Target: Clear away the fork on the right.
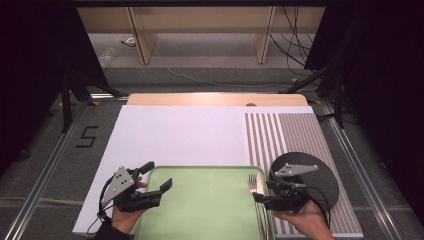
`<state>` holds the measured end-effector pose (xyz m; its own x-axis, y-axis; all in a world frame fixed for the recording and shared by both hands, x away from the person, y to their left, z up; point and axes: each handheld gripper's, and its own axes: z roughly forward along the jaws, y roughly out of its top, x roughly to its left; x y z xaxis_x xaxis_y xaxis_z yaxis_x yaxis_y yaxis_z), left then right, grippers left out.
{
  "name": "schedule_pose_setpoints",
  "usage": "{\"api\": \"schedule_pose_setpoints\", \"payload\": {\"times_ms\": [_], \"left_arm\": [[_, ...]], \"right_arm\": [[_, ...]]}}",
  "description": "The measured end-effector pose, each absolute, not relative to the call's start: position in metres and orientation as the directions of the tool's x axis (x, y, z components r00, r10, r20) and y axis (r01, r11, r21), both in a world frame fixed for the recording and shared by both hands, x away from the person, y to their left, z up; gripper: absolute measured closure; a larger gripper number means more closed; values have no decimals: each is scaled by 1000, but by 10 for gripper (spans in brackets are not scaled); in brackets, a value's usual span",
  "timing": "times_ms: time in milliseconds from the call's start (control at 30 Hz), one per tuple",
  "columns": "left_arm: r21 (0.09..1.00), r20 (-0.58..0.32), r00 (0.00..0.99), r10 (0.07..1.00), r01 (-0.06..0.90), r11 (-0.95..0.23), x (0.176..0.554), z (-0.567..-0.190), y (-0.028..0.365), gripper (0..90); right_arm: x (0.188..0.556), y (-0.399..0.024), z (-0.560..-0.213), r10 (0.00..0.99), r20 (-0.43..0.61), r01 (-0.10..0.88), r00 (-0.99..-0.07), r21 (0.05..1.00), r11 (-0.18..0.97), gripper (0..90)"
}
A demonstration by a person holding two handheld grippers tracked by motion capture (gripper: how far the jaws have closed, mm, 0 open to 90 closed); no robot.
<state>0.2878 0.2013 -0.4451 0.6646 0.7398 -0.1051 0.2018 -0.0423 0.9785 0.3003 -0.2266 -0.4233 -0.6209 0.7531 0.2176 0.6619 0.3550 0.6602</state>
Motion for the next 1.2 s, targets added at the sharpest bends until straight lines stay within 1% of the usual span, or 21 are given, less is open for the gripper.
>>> {"api": "schedule_pose_setpoints", "payload": {"times_ms": [233, 367, 1200], "left_arm": [[979, -106, 665, 739, 202, -42, 288, -445, 201, 173], [979, -105, 665, 740, 202, -42, 288, -445, 201, 173], [979, -104, 664, 741, 201, -43, 288, -445, 201, 173]], "right_arm": [[298, -245, -420, 777, 249, 672, -578, 686, 280, 312], [296, -254, -420, 791, 263, 684, -553, 686, 250, 305], [284, -295, -420, 836, 323, 710, -443, 695, 108, 258]]}}
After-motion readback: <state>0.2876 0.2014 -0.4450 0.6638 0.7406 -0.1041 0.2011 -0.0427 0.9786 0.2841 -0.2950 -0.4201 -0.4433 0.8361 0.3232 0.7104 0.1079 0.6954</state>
